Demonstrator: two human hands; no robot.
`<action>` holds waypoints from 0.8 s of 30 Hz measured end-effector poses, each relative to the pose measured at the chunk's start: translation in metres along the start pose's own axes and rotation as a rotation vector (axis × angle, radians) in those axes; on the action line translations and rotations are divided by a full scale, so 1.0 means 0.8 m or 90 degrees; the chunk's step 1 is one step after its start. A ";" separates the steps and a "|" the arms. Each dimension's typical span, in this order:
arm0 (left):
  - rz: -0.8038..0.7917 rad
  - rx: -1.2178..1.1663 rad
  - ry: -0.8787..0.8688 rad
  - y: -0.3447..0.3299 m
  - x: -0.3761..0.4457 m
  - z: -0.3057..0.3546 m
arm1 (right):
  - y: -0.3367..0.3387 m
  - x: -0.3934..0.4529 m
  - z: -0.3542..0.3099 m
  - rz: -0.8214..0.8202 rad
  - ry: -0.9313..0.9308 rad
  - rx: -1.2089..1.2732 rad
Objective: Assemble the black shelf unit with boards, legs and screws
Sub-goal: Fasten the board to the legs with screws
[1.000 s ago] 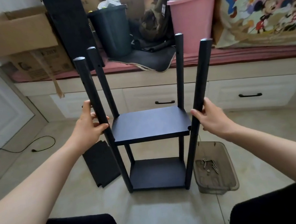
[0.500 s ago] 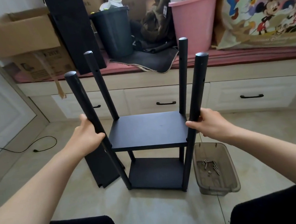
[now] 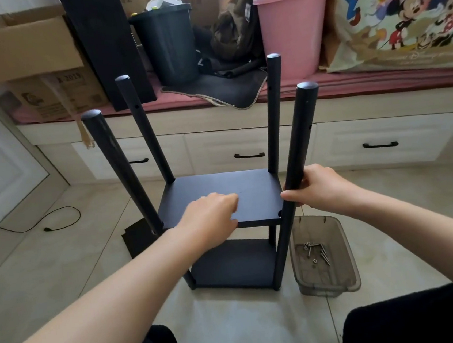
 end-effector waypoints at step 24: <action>-0.050 0.153 -0.120 -0.102 0.073 0.057 | 0.012 -0.008 0.010 -0.025 0.034 -0.012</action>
Point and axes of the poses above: each hand's wrist, its own x-axis towards the middle knuckle, its own y-axis out of the back of the hand, z = x × y, the point moved 3 cm from there along x, towards the middle knuckle, and after that the axes turned 1 degree about x, right-handed, at the moved point
